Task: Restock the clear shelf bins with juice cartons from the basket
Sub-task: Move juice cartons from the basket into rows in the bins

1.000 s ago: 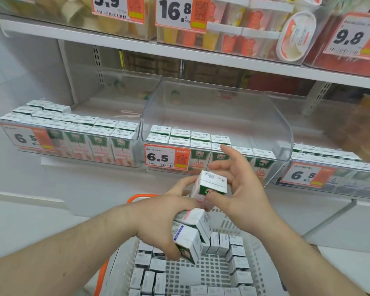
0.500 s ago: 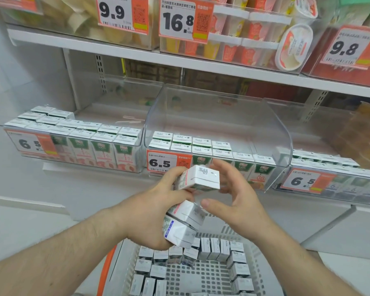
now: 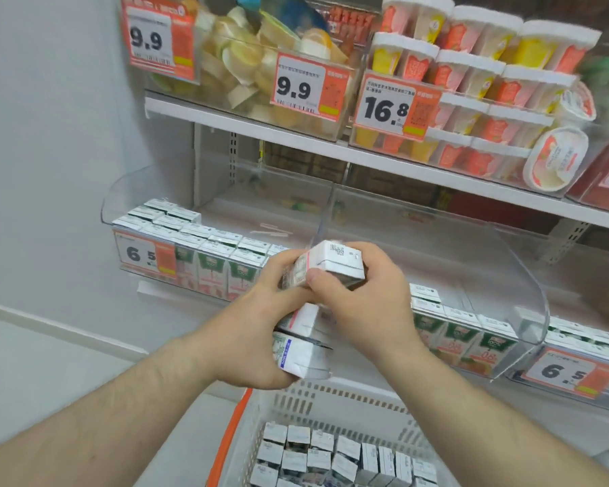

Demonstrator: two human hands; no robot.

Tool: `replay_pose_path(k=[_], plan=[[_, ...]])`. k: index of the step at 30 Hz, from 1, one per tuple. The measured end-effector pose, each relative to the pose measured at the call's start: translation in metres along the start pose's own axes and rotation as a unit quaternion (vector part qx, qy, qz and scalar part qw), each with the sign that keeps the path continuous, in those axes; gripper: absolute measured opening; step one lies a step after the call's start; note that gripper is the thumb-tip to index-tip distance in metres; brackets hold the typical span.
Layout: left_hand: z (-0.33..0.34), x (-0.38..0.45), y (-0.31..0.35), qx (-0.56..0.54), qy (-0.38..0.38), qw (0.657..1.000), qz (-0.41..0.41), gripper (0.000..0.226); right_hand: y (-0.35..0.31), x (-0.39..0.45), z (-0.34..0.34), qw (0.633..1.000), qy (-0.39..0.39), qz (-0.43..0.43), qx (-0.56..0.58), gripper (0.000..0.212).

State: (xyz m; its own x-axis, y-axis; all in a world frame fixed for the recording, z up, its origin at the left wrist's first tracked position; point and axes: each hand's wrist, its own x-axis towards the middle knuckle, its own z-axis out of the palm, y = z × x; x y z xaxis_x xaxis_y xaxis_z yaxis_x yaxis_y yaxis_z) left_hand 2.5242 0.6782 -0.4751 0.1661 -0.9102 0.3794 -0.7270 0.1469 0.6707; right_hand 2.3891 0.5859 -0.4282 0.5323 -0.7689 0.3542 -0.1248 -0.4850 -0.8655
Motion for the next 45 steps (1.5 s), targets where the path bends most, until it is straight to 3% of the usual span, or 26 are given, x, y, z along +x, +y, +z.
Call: replay_pose_path(k=[2, 4, 7, 9, 11, 14, 16, 19, 22, 29, 33, 37, 45], plan=[[-0.011, -0.002, -0.01, -0.051, 0.048, 0.997, 0.037, 0.08, -0.009, 0.018, 0.013, 0.998, -0.003, 0.041, 0.05, 0.027], [-0.024, -0.007, -0.019, -0.016, 0.097, 0.993, 0.062, 0.071, -0.02, 0.037, 0.023, 0.991, -0.011, 0.081, 0.107, 0.022], [-0.044, -0.016, -0.029, -0.118, 0.155, 0.98, -0.027, 0.066, -0.034, 0.063, 0.035, 0.984, -0.023, 0.112, 0.136, 0.022], [-0.053, -0.019, -0.039, -0.208, 0.185, 0.956, -0.096, 0.076, -0.038, 0.08, 0.047, 0.986, -0.031, 0.105, 0.129, 0.023], [-0.06, -0.02, -0.051, -0.275, 0.212, 0.927, -0.142, 0.084, -0.038, 0.095, 0.06, 0.995, -0.025, 0.068, 0.07, 0.021], [-0.071, -0.026, -0.062, -0.417, 0.22, 0.861, -0.193, 0.079, -0.039, 0.118, 0.083, 0.998, -0.018, -0.004, -0.063, 0.018], [-0.077, -0.028, -0.064, -0.473, 0.212, 0.823, -0.235, 0.075, -0.037, 0.136, 0.104, 0.994, -0.049, 0.011, -0.099, 0.023], [-0.082, -0.028, -0.069, -0.488, 0.23, 0.798, -0.267, 0.066, -0.032, 0.162, 0.14, 0.982, -0.094, 0.091, -0.135, 0.033], [-0.083, -0.026, -0.07, -0.49, 0.231, 0.795, -0.271, 0.059, -0.022, 0.176, 0.168, 0.964, -0.145, 0.161, -0.153, 0.031], [-0.082, -0.023, -0.08, -0.493, 0.231, 0.802, -0.244, 0.055, -0.002, 0.185, 0.198, 0.928, -0.266, 0.201, -0.166, 0.042], [-0.081, -0.023, -0.088, -0.479, 0.233, 0.814, -0.234, 0.054, 0.007, 0.203, 0.192, 0.886, -0.369, 0.279, -0.041, 0.031], [-0.08, -0.021, -0.088, -0.473, 0.229, 0.817, -0.236, 0.056, 0.026, 0.213, 0.186, 0.861, -0.377, 0.34, 0.027, 0.024], [-0.072, -0.013, -0.089, -0.454, 0.248, 0.825, -0.227, 0.06, 0.029, 0.208, 0.193, 0.844, -0.408, 0.344, -0.048, 0.036]])
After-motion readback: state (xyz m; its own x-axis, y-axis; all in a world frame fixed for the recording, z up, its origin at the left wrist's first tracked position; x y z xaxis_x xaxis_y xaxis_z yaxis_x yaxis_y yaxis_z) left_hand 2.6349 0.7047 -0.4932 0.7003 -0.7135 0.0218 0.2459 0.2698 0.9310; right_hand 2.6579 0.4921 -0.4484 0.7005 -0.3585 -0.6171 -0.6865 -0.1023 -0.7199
